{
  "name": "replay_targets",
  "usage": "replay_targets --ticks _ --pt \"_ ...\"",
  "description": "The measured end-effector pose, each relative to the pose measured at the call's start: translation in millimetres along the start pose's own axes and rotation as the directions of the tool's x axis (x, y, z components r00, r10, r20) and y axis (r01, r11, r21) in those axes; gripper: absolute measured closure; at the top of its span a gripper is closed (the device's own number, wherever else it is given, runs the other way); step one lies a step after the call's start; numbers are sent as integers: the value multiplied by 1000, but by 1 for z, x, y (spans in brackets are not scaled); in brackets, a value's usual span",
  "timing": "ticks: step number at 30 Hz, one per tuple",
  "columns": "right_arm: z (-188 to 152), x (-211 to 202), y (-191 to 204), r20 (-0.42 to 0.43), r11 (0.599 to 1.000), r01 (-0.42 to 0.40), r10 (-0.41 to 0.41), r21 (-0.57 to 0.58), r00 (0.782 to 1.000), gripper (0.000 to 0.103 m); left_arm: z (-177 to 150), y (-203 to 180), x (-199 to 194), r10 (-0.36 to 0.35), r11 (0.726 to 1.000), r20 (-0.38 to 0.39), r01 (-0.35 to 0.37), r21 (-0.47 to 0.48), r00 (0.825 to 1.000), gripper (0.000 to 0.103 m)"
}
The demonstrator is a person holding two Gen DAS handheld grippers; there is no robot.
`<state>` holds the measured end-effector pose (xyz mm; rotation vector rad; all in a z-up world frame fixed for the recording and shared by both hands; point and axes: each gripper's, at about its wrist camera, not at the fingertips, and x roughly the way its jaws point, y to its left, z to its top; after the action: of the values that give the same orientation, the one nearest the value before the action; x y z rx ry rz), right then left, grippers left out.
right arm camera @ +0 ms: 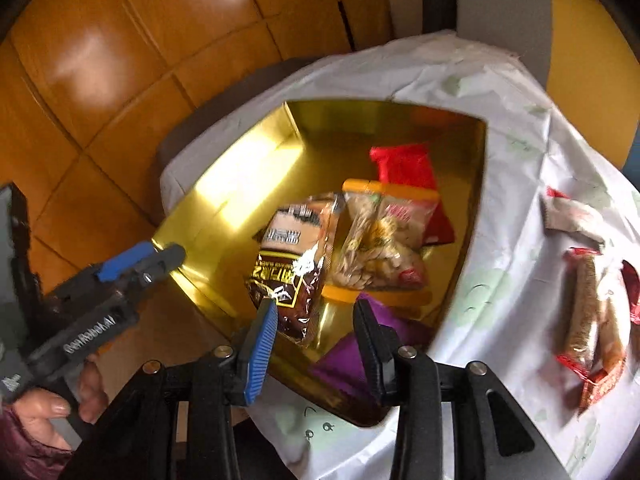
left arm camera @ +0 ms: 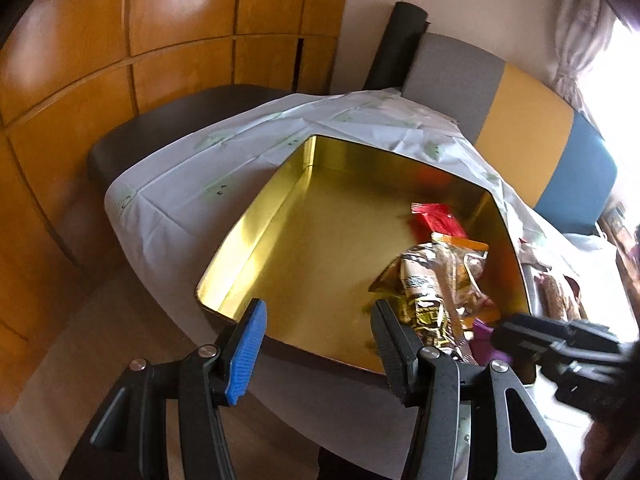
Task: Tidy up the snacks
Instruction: 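Carry the dark brown bar into the gold tin and open the right tool, then move the left tool back over the remaining snack pile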
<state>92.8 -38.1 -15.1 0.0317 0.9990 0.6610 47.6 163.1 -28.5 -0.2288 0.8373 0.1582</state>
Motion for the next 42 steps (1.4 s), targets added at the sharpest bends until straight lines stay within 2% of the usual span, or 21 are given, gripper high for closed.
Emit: replay_targets --ticks 8,20,25,35,42 --pt "-12 -38 -9 95 997 82 -82 -1 992 62 -2 -18 -10 -16 998 15 15 66 1000 48" --pt "-38 -75 -57 123 980 194 -199 54 972 62 -7 -46 -25 -38 987 39 31 159 999 48" --pt "-48 -93 -83 125 965 251 -260 80 958 62 -8 -58 -28 -51 980 38 43 196 998 48" --pt "-64 -138 -148 120 911 381 -400 156 909 62 -14 -87 -31 -83 959 22 74 273 996 48" --pt "-87 -163 -210 83 838 466 -506 283 859 62 -20 -115 -30 -115 935 -7 111 336 993 48"
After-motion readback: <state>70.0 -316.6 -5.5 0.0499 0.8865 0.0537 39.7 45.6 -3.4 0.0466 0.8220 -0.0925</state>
